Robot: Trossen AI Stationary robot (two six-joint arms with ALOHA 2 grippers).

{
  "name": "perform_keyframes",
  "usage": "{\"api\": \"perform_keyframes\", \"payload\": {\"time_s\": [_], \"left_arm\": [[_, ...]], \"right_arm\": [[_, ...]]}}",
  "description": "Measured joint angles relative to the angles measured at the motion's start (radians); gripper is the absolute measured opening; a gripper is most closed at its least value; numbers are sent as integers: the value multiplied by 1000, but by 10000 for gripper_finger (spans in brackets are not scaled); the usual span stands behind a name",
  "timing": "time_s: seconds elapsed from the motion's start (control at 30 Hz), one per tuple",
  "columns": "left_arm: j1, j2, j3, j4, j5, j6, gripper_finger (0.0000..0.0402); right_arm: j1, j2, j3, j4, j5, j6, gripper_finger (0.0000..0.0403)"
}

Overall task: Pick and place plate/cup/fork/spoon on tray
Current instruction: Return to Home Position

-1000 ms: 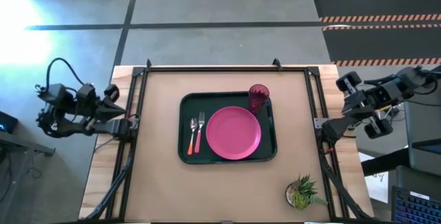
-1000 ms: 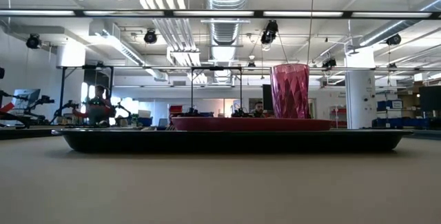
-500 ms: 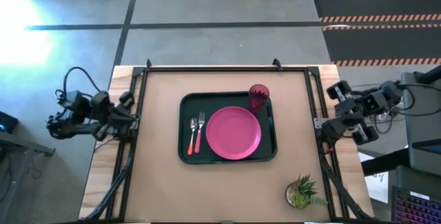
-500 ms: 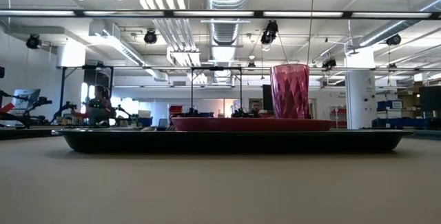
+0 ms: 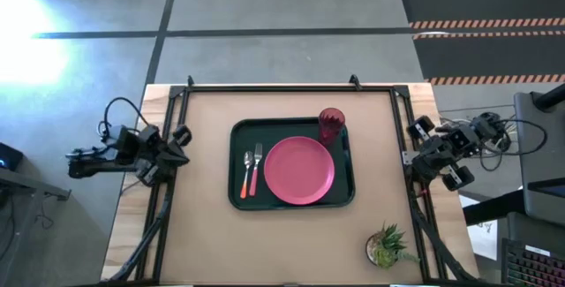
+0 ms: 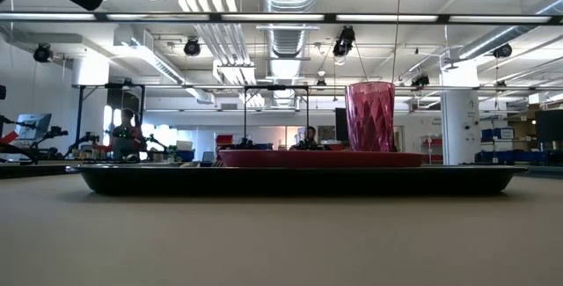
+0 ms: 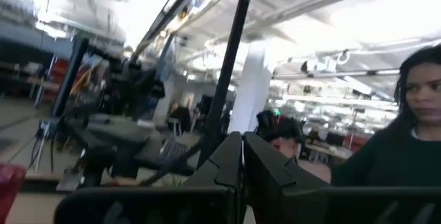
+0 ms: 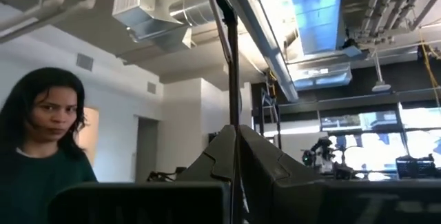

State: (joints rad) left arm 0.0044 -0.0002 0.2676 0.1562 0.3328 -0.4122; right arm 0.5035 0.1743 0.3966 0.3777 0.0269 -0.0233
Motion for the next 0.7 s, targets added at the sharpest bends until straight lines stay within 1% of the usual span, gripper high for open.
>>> {"api": "perform_keyframes", "payload": {"time_s": [0.13,0.27,0.4,0.43,0.5,0.57,0.63,0.7], "left_arm": [[0,0,-79,131,0,-27,0],[0,0,-121,190,0,-53,0],[0,0,-141,232,0,-53,0],[0,0,-141,237,0,-53,0],[0,0,-139,234,0,-53,0],[-1,0,-137,235,0,-53,0],[0,0,-137,236,-4,-53,0],[0,1,-138,237,-5,-53,0]], "right_arm": [[0,-26,-43,3,0,54,9],[0,-70,-95,-1,0,84,9],[0,-149,-145,2,8,60,9],[0,-172,-151,12,23,49,9],[-1,-173,-173,7,63,9,9],[-2,-172,-171,20,71,-16,9],[-2,-173,-179,31,106,-18,9],[-2,-173,-186,23,164,10,9]]}}
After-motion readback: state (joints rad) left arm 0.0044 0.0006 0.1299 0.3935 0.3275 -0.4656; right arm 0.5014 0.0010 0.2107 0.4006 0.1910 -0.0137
